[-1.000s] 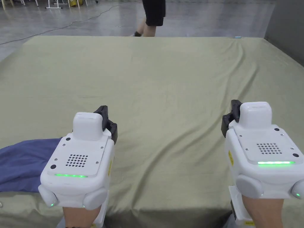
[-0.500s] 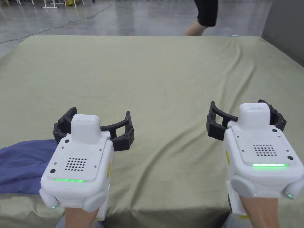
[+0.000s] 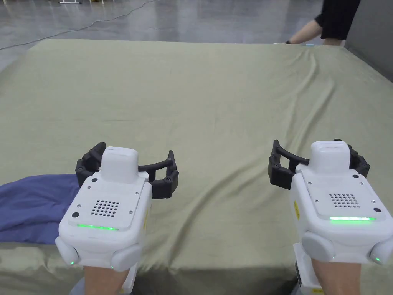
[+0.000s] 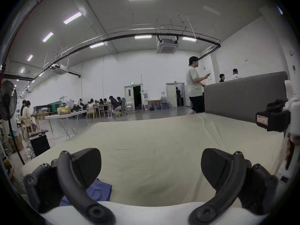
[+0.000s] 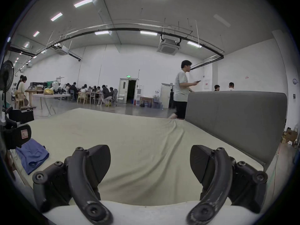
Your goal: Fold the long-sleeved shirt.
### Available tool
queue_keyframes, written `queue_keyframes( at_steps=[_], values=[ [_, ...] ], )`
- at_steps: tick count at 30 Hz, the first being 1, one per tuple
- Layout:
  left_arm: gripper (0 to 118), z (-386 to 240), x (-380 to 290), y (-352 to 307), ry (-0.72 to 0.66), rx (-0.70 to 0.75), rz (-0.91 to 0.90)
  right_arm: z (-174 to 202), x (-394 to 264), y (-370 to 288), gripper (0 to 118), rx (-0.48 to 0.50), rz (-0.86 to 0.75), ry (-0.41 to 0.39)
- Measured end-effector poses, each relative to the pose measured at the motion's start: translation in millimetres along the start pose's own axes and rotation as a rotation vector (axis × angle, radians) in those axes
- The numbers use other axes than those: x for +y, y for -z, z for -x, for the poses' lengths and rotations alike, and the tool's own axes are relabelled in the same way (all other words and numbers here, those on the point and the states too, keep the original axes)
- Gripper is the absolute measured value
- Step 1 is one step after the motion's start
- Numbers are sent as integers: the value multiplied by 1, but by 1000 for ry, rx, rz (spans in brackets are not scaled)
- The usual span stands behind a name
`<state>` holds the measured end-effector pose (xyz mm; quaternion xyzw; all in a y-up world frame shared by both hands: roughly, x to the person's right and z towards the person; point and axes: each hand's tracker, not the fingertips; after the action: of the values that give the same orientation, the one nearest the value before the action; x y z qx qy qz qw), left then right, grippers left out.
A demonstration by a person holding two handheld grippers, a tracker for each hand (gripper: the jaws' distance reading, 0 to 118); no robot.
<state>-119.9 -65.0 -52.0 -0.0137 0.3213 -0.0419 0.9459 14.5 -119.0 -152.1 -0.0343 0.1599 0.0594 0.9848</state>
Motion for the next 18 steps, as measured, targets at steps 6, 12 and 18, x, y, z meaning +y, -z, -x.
queue_keyframes(
  at_steps=[6, 12, 18],
  values=[
    [117, -1, 2, -5, 21, 0, -17, 3, 6, -3, 101, 12, -10, 19],
    [117, 2, 4, -4, 2, 3, -17, 4, 9, -3, 101, 16, -20, 16],
    [118, -1, 3, -4, 23, -1, -19, 3, 10, -3, 101, 10, -24, 14]
  ],
)
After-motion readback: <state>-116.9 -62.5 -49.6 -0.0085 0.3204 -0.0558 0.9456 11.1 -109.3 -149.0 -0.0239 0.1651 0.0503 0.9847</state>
